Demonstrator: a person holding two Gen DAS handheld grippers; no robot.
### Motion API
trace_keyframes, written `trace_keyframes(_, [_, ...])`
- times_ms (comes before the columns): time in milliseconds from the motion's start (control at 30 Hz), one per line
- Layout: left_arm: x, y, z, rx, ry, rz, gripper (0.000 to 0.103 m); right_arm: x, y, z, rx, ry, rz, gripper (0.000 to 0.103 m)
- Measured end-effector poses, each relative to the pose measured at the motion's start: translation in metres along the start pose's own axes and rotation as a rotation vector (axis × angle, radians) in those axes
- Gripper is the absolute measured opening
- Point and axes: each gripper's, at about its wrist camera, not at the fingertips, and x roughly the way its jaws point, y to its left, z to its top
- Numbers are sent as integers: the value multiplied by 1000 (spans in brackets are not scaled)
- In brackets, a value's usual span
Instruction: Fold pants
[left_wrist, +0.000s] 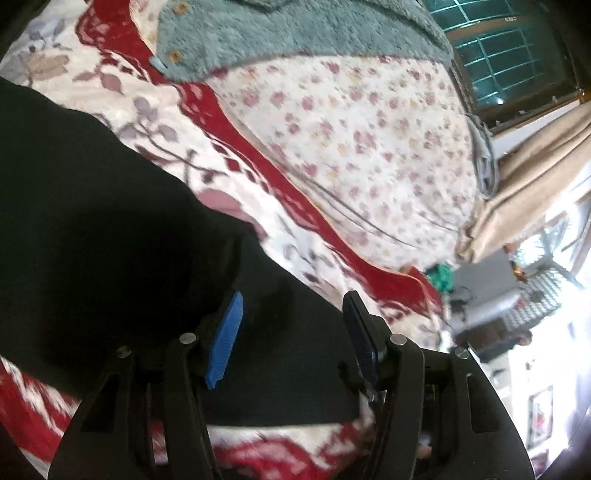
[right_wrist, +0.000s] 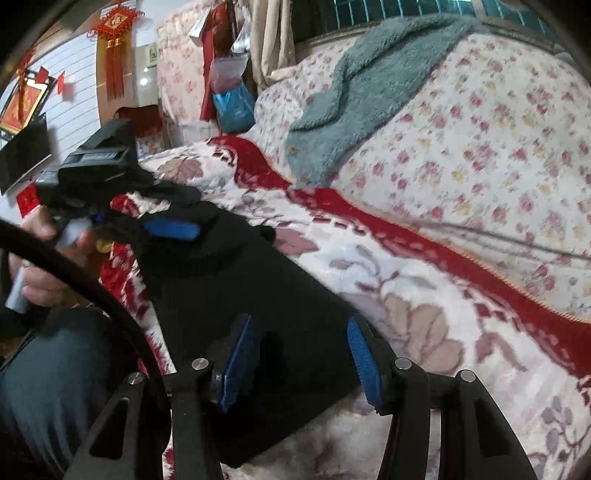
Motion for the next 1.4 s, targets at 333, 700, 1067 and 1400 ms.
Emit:
trace_keyframes(333, [-20,16,-2,-86,28,-38,55,13,4,-10,-29,50,-27,55])
trace_keyframes(700, [-179,164,-11,-450,-365,-25,73,13,4,-11,-30,50,-31,55])
trace_keyframes(1067, [-150,192,21,-518,-343,-22,73,13,2,-12,-26,49,-26,55])
trace_keyframes(1400, [-138,190,11,-422,-389,23,67,12,0,-12,-21,48,-23,55])
